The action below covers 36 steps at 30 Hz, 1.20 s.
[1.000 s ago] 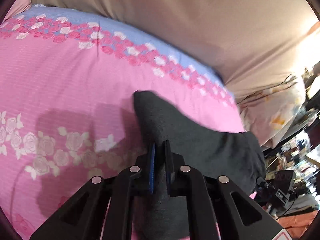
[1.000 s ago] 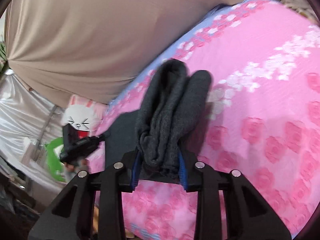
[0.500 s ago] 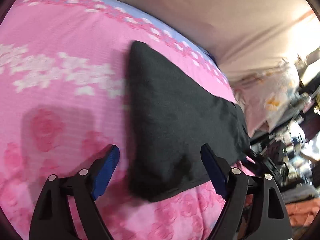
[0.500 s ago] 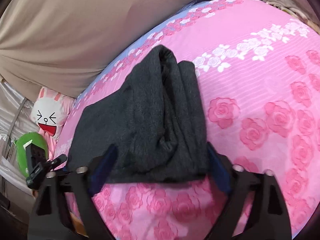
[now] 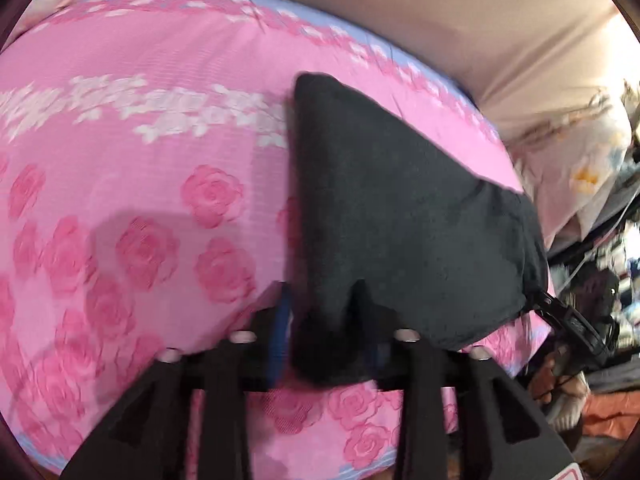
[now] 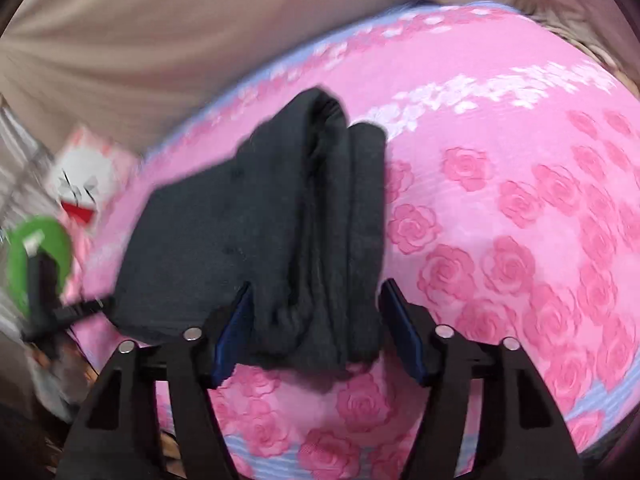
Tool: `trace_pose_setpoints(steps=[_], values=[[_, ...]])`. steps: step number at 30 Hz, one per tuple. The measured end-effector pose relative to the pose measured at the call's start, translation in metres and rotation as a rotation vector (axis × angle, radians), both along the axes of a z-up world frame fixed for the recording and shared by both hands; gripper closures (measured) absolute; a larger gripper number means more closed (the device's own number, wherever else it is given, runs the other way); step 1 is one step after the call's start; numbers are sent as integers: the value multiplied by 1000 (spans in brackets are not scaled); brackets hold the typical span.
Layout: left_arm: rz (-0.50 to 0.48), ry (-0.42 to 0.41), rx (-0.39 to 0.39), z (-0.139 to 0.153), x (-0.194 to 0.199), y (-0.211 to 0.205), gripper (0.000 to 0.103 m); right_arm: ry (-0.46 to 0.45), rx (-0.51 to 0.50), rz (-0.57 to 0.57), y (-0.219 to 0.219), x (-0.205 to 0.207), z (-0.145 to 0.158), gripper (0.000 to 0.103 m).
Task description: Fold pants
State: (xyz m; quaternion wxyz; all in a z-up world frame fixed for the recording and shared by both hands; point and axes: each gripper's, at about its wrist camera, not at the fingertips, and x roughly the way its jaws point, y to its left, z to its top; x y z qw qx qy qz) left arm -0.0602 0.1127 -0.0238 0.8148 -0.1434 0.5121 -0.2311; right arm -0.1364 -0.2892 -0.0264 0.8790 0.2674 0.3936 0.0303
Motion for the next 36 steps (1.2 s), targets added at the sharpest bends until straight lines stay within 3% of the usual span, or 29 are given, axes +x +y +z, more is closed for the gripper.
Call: trace_pose_setpoints(steps=[3,6,7,8,10,12,15,17,19,22,25,30,34,36], values=[[87,-61,-1,16,-5,14,58,-104,-55,-9,1,-6,33,39],[129,-150,51,34,-11,10,46,-79,-116,8,10,12,30,39],[129,-175,57,39,-15,7,44,-48,-129,2,15,20,23,43],[125,-189,58,43,-16,2,42,-14,-138,4,19,29,12,67],[105,-213,65,48,-22,-8,40,-25,-167,3,29,31,13,75],[85,-234,75,51,-29,-16,39,-90,-196,46,45,27,38,81],[62,-256,79,54,-33,-24,39,-245,-138,123,58,13,88,82],[53,-269,69,55,-36,-28,36,-284,-102,130,52,9,97,82],[56,-273,64,54,-37,-31,34,-232,-135,84,38,14,78,79],[58,-255,80,46,-35,-34,34,-1,-270,-64,17,28,15,79],[65,-221,105,34,-29,-32,34,-42,-123,-83,3,14,11,73],[67,-211,125,24,-27,-38,34,-104,-199,-27,17,22,33,47],[60,-227,182,19,-29,-49,34,-51,-220,24,18,51,11,47],[59,-232,211,17,-30,-53,33,-28,-222,36,28,54,3,70]])
